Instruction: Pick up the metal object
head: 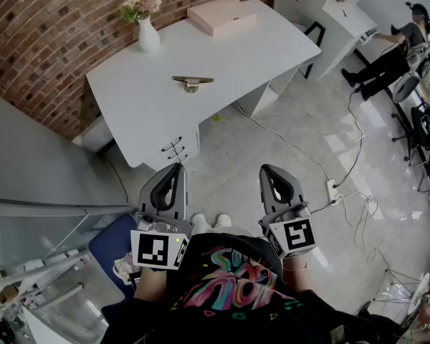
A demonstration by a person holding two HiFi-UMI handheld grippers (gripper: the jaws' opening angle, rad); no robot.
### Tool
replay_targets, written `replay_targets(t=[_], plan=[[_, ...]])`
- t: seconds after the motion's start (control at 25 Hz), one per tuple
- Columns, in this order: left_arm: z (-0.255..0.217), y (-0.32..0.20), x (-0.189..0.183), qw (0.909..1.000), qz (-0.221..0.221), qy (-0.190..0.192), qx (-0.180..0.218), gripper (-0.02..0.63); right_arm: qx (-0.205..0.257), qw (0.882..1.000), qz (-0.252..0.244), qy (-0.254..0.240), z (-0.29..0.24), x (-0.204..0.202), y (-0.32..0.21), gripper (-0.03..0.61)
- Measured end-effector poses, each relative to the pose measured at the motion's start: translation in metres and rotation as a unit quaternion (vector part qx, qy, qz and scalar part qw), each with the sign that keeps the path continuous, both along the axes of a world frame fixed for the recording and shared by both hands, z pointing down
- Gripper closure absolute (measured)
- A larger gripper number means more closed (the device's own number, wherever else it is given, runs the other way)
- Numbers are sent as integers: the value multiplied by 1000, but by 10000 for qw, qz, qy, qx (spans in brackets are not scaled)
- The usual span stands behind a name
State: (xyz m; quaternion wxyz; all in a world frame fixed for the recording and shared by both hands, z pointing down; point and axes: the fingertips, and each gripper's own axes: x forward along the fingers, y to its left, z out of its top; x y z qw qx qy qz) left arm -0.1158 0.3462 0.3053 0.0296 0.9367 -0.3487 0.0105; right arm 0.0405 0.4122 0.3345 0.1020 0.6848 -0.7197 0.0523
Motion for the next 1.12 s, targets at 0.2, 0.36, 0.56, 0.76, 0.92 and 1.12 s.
replay_targets(t=[0.2, 0.36, 0.56, 0.76, 0.92, 1.12], plan=[[2, -1, -2, 10000, 0, -32, -21, 584, -26, 10000, 12, -71, 0, -3, -1, 563], [4, -5, -7, 10000, 3, -17, -48, 584, 127, 9998, 51, -171, -1, -5, -4, 563], [7, -15, -15, 10000, 71, 34, -58, 584, 51, 9998, 132, -102, 0, -11, -13, 563], [13, -25, -23, 9997, 226, 27, -51, 584, 313, 9995, 61, -62, 1, -32, -25, 563], [17, -32, -30, 9995, 317, -10, -67, 584, 210, 9995, 189, -110, 8, -42, -31, 563], [27, -44, -33, 9993, 322, -70, -164, 584, -36, 9997, 229, -91, 22, -43, -39, 562]])
